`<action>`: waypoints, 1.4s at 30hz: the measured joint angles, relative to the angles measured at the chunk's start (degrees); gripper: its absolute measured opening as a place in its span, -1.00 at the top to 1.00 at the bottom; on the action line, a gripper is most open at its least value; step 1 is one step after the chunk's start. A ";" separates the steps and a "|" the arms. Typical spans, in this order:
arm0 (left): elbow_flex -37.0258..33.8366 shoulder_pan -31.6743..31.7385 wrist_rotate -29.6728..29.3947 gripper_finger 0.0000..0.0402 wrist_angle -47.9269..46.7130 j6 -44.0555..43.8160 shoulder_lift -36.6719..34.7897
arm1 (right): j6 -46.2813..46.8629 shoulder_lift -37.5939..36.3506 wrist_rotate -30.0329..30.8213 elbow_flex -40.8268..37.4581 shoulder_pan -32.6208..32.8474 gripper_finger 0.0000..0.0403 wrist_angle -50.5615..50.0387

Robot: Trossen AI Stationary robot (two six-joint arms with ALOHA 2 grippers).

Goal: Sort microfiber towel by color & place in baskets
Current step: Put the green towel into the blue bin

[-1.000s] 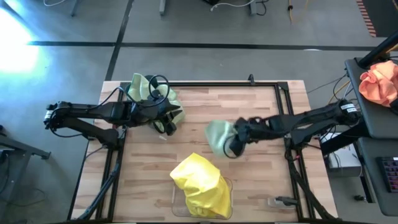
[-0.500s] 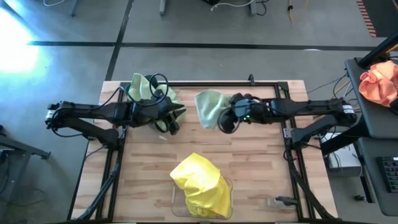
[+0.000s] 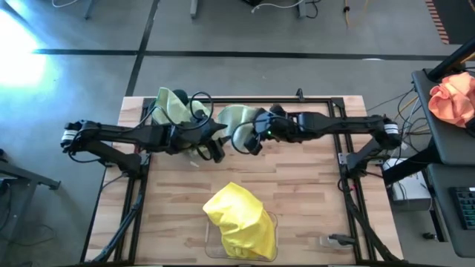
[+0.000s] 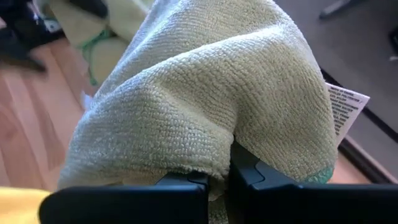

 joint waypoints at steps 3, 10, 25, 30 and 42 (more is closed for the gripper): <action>0.00 -0.01 0.00 -0.02 0.47 -0.81 0.17 | -1.63 1.65 0.12 4.43 -0.49 0.94 0.13; 0.00 0.00 -1.80 -0.08 0.76 -0.84 0.17 | -4.46 5.20 -0.10 13.27 0.45 0.94 0.20; -0.01 0.05 -3.26 0.03 -1.07 -0.92 0.17 | -5.84 9.16 -4.40 16.96 3.38 0.94 0.24; 0.00 0.05 -3.30 0.35 -2.15 -1.05 0.17 | -5.84 8.93 -4.61 16.87 3.38 0.94 0.07; 0.00 0.05 -3.09 0.95 -2.76 -1.09 0.03 | -6.32 8.81 -4.64 16.84 3.40 0.94 -0.46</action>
